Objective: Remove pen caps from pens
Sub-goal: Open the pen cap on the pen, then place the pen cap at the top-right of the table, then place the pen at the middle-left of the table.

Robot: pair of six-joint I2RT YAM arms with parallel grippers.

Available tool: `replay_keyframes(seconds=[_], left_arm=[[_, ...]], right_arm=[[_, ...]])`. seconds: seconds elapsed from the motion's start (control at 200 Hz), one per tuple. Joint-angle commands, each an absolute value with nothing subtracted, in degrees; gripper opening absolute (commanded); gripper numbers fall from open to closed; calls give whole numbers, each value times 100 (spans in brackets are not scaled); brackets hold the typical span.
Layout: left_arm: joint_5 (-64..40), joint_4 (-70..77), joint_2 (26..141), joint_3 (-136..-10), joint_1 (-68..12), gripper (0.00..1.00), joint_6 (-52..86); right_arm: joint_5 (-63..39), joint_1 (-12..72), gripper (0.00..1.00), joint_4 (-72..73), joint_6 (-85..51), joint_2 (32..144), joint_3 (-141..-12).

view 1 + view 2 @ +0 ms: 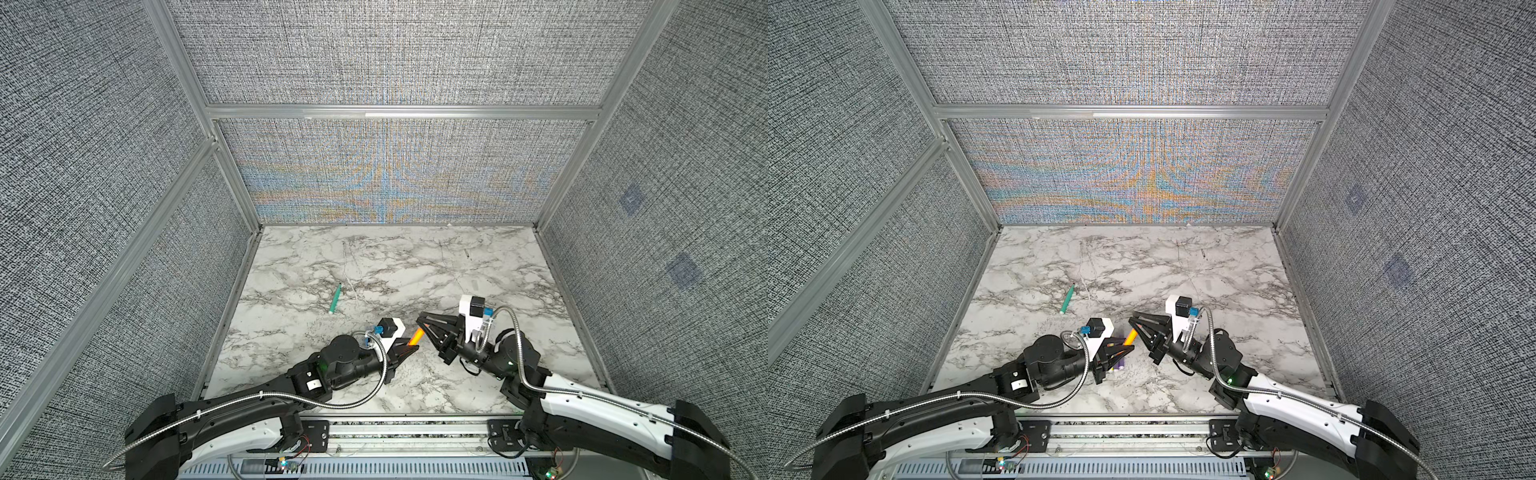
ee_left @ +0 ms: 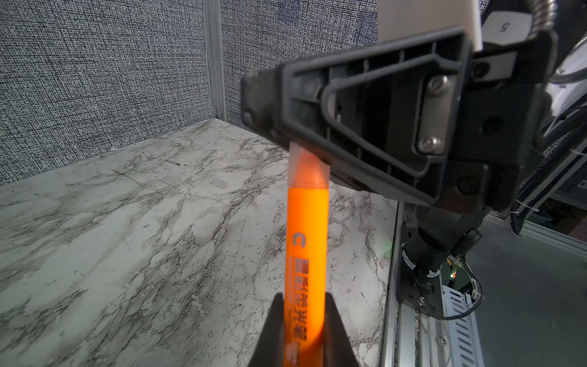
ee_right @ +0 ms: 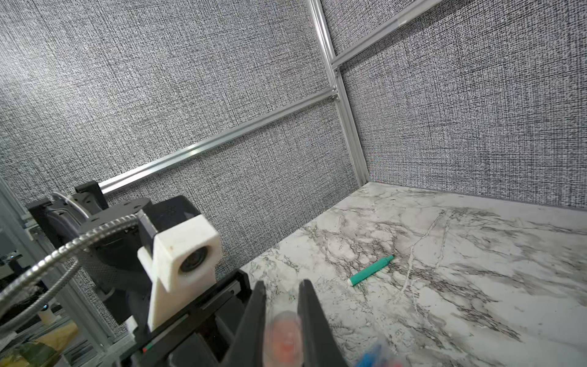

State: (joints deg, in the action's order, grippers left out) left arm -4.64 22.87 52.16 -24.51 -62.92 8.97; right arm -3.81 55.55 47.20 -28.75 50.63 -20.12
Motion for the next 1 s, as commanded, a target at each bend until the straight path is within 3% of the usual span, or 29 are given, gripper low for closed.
replay_keyframes(seconds=[0.0,0.59,0.675,0.845,0.995], left_arm=[[-536,2575,5236,-2501,-6293,0,993],[323,2410,5407,-2030,-6284,0,1213],[962,2042,5408,-2123,-6244,0,1421],[1916,517,5369,-2640,-5473,0,1933],[1893,-618,5939,-3471,-4298,0,1699]], right_arm=[[-196,5509,2,4792,-2597,5039,-2003],[2,5032,0,4336,-1433,4312,-3810],[615,5030,0,3118,-1051,4205,-4375],[3618,4572,0,-661,-405,5498,-6045],[3174,3664,0,-1576,-951,6675,-6102]])
